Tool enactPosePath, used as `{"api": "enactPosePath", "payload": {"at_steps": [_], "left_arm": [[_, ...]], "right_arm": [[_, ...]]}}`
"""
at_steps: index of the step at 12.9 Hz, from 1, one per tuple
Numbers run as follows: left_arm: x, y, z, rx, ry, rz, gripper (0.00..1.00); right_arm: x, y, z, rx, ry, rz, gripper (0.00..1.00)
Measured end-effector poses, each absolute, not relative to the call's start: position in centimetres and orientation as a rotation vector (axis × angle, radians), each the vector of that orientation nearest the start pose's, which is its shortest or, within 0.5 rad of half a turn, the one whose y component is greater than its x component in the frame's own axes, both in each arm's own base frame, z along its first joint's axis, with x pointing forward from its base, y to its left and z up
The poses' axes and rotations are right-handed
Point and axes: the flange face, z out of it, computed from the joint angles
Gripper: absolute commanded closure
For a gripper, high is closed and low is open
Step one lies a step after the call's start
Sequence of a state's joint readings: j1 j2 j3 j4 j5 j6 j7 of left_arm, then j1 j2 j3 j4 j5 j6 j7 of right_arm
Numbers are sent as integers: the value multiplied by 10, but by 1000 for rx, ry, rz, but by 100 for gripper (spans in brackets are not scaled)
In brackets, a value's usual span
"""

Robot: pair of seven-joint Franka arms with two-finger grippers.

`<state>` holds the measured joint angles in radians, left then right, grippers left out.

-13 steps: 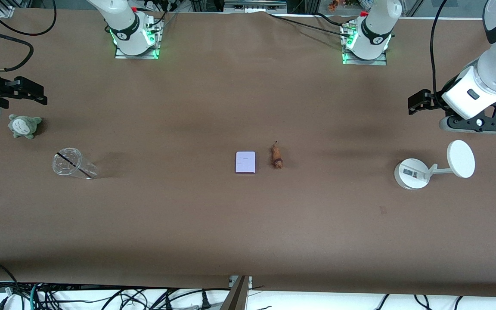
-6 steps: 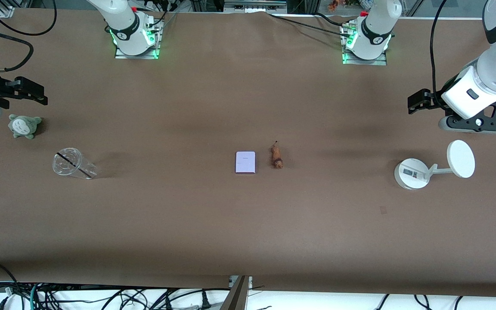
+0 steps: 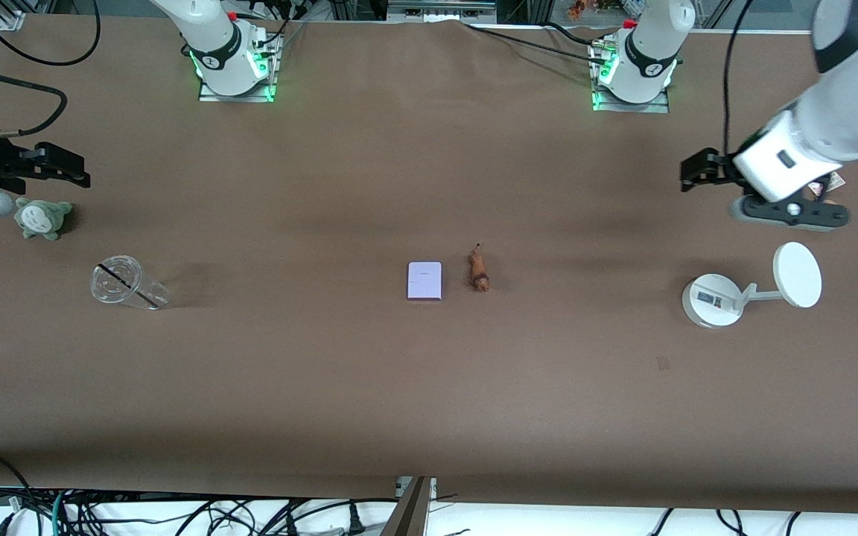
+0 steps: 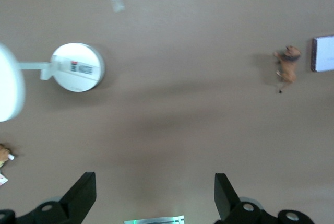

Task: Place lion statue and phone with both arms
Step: 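Reach the left gripper down to the brown lion figurine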

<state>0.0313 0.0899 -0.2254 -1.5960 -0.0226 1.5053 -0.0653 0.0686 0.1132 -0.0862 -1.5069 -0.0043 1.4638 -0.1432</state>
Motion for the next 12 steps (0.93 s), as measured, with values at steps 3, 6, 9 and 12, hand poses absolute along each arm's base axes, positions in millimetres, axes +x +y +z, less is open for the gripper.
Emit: {"api": "enactPosePath", "payload": {"at_steps": [3, 6, 9, 12], "left_arm": [[564, -145, 527, -3150, 222, 363, 0], [587, -186, 476, -3200, 149, 328, 0], [603, -242, 415, -3259, 97, 271, 0], [604, -288, 358, -3308, 72, 175, 0]], "right_arm": [[576, -8, 580, -3127, -197, 249, 0], [576, -6, 581, -3127, -200, 248, 0], [576, -6, 581, -3127, -201, 247, 0], [576, -6, 581, -3127, -201, 246, 0]]}}
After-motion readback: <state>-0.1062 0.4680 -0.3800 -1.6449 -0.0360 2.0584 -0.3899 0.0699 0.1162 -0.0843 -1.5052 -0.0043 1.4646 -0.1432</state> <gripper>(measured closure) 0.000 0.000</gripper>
